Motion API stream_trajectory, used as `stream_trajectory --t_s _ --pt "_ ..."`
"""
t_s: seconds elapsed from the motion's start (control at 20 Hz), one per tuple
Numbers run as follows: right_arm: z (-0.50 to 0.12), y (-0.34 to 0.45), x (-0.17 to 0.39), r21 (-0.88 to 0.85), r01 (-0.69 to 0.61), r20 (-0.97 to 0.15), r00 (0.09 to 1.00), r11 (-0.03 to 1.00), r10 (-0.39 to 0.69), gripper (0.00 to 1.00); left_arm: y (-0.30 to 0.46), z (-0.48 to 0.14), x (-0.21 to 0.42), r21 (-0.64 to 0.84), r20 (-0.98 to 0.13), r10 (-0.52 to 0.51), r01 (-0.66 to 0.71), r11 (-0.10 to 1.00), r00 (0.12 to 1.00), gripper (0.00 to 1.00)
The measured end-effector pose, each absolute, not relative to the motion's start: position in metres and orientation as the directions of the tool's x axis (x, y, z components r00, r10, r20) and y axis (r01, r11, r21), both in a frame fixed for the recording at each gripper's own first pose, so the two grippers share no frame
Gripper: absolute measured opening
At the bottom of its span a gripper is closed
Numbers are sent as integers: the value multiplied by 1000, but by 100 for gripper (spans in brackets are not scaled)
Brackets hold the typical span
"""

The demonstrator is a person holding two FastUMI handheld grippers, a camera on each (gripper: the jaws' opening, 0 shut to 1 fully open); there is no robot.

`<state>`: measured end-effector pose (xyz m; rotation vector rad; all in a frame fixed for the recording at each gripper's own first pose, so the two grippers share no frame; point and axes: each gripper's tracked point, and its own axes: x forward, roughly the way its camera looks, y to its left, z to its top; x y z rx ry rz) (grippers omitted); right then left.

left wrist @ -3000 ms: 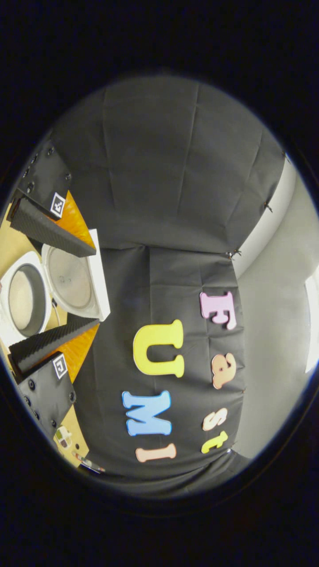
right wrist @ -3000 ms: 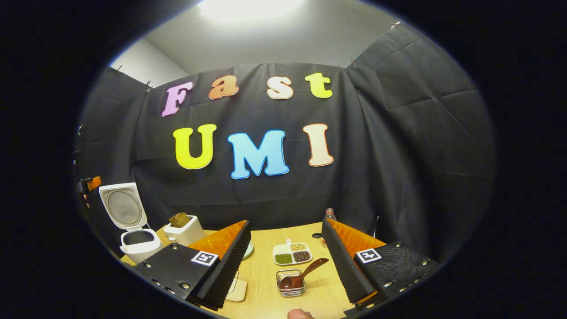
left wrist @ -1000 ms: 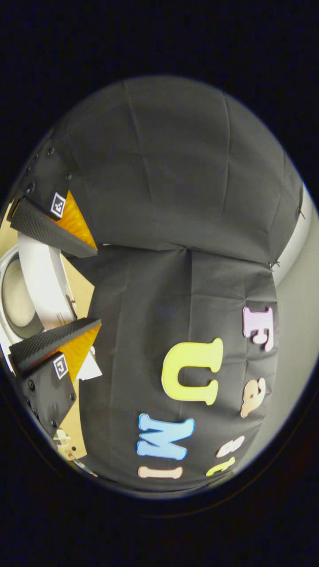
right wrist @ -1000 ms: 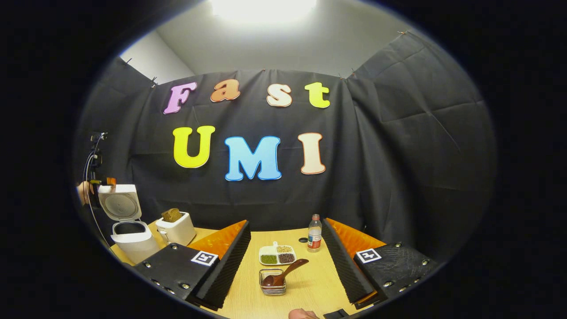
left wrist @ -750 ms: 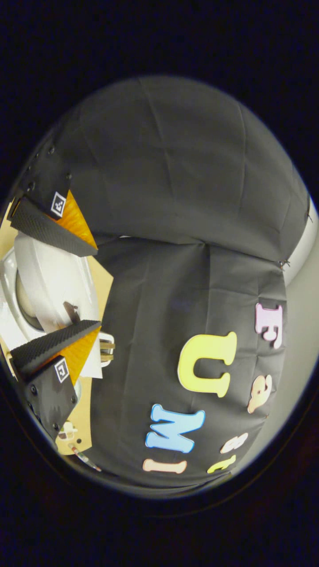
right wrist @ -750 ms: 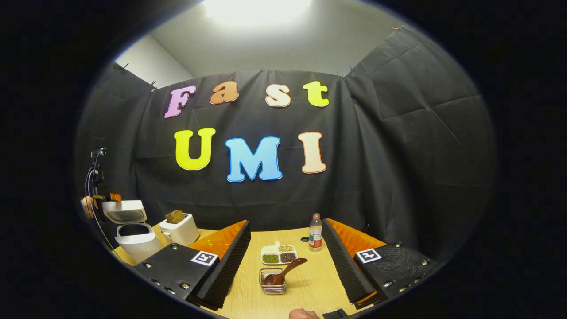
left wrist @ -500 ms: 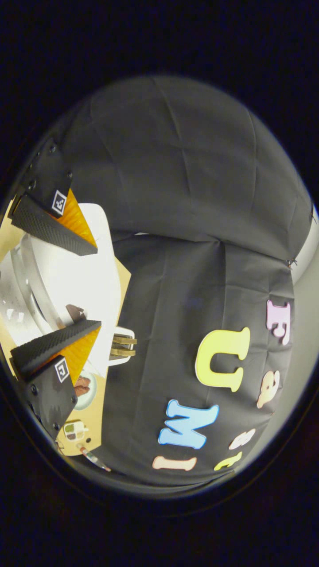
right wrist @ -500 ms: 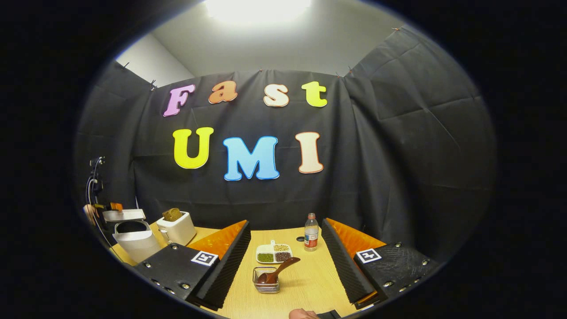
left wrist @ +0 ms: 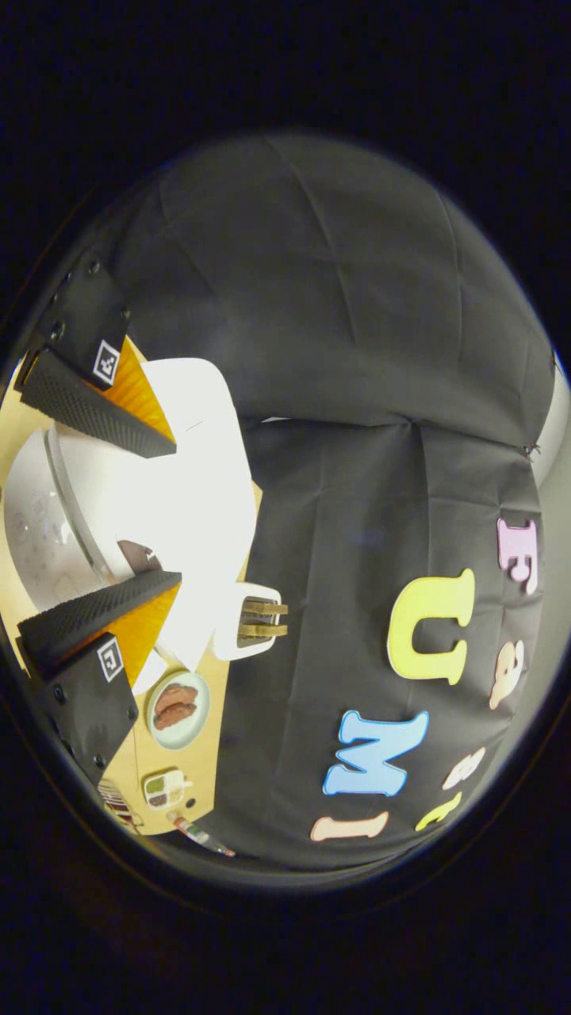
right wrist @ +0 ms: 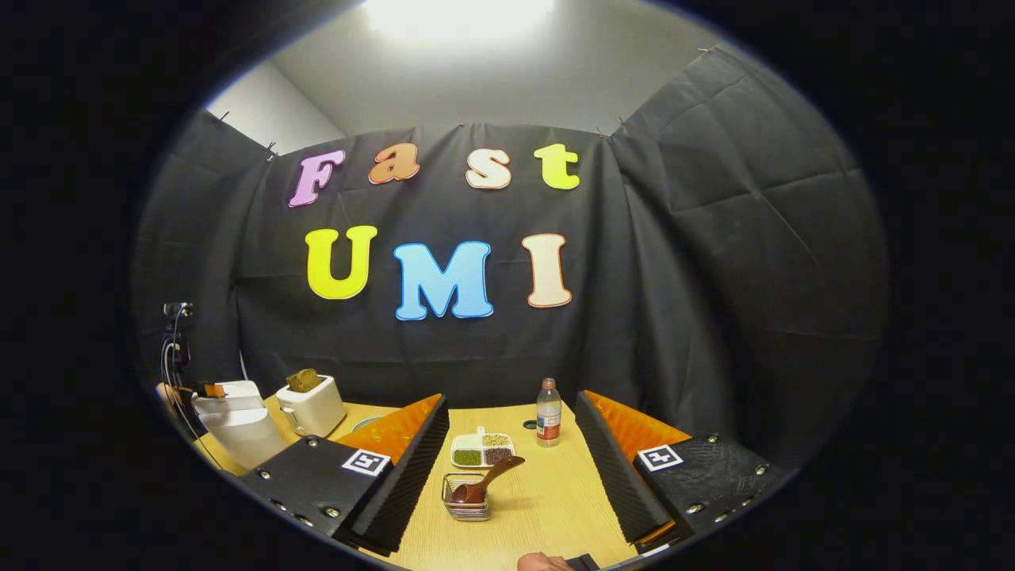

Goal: Close the left gripper, press the button to open the rice cooker; take a wooden spoon from the chopstick holder with the right hand, scoop a spoonful of rice and pour it into the rice cooker, then put the wooden spoon back into the chopstick holder.

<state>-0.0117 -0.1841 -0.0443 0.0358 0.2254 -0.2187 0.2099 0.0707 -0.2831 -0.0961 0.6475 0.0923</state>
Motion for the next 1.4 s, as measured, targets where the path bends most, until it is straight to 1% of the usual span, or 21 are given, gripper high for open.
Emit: stream_trajectory --t_s 0.1,0.15,0.3,0.35,0.4,0.45,0.7,0.75,0.8,0.85,1.0,1.05,1.1,1.15,1.2,1.3,1.35,1.4 --pt "-45 -187 -12 9 223 -226 950 975 -216 98 67 -290 207 -40 -616 57 -104 994 786 100" --pt "-44 -188 -12 10 225 -226 950 974 -217 98 66 -295 205 -32 -623 58 -99 995 780 96" --pt "-46 -189 -12 11 229 -227 949 973 -220 98 63 -304 201 9 -641 66 -78 997 764 96" --pt "-47 -190 -11 9 231 -228 948 973 -223 98 64 -306 200 19 -642 69 -74 997 764 99" --pt "-48 -191 -10 9 232 -230 947 973 -224 98 63 -307 200 25 -641 70 -70 997 764 96" --pt "-49 -190 -9 11 232 -232 947 973 -223 98 64 -307 201 21 -640 68 -71 997 765 99" --pt "-51 -180 0 37 217 -232 951 975 -203 98 65 -306 198 -1 -634 59 -78 997 771 100" --pt "-51 -176 3 45 210 -232 953 977 -194 98 64 -302 199 8 -618 55 -63 998 784 100" --pt "-48 -172 5 50 198 -229 956 979 -181 98 65 -298 198 6 -608 49 -58 998 792 96" --pt "-42 -169 8 49 188 -218 960 981 -173 98 65 -285 202 -5 -578 44 -57 998 815 99" --pt "-24 -158 21 48 158 -174 974 986 -147 98 61 -219 209 -51 -441 8 -34 998 898 96" --pt "-20 -151 26 52 142 -163 978 988 -132 98 62 -195 210 -7 -401 13 -17 1000 916 96" --pt "-19 -145 31 56 125 -156 981 991 -115 98 64 -189 212 38 -392 10 6 999 920 100" --pt "-19 -138 36 56 107 -153 983 993 -97 98 68 -186 218 75 -387 3 28 997 922 99" --pt "-20 -132 39 54 94 -155 984 994 -85 98 71 -186 221 83 -408 -2 39 996 913 98" --pt "-25 -123 42 42 69 -167 984 997 -61 98 75 -190 231 13 -448 -27 36 999 894 100" --pt "-26 -121 42 32 62 -171 984 998 -56 98 79 -194 236 -28 -469 -32 21 999 883 100" --pt "-27 -119 42 21 57 -173 983 998 -53 98 80 -196 233 -86 -483 -47 6 996 874 98"
